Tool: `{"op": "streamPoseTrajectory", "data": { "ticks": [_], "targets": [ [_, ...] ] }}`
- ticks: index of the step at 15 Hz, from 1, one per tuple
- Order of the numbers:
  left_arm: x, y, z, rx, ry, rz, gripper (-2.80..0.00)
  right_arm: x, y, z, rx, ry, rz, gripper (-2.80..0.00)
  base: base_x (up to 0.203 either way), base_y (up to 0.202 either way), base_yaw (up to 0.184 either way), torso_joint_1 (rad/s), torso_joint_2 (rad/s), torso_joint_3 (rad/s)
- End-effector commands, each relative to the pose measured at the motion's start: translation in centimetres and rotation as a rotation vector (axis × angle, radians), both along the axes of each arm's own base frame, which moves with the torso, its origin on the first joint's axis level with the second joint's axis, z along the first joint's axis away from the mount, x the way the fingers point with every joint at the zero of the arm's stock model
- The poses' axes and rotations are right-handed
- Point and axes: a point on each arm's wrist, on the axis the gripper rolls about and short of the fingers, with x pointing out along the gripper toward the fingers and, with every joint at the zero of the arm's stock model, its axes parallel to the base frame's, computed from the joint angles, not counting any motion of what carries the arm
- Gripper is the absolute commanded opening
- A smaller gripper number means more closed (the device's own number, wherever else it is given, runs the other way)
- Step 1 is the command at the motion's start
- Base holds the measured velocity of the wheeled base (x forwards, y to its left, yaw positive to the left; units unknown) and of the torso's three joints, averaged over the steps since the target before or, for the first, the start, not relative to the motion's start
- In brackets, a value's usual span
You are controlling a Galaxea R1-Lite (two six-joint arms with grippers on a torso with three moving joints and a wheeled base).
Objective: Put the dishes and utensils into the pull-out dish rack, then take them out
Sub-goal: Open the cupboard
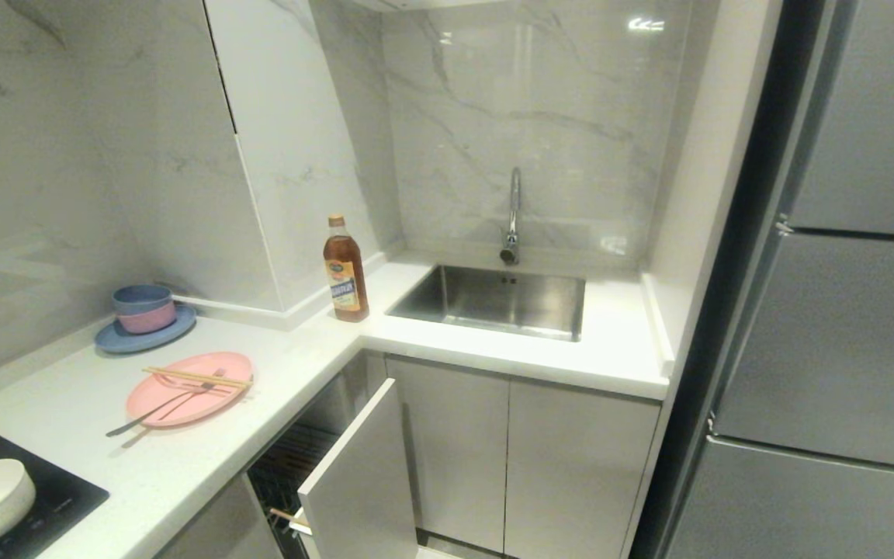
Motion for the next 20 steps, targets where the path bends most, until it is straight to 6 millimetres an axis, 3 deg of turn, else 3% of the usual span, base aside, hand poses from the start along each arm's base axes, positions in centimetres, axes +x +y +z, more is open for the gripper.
{"op": "streamPoseTrajectory", "data": {
  "ticks": [1,9,20],
  "targets": [
    [0.01,0.00,0.01,0.000,0.001,0.001,-2.80,0.01,0.00,0.00,0.000,0.001,0.000,-2.80,0.000,0.000,0.000,0.000,0.00,0.000],
    [0.01,0.00,0.01,0.000,0.001,0.001,-2.80,0.01,0.00,0.00,0.000,0.001,0.000,-2.80,0.000,0.000,0.000,-0.011,0.02,0.007],
    [0.01,0.00,0.01,0.000,0.001,0.001,-2.80,0.01,0.00,0.00,0.001,0.001,0.000,-2.80,0.000,0.000,0.000,-0.188,0.43,0.235]
  ]
}}
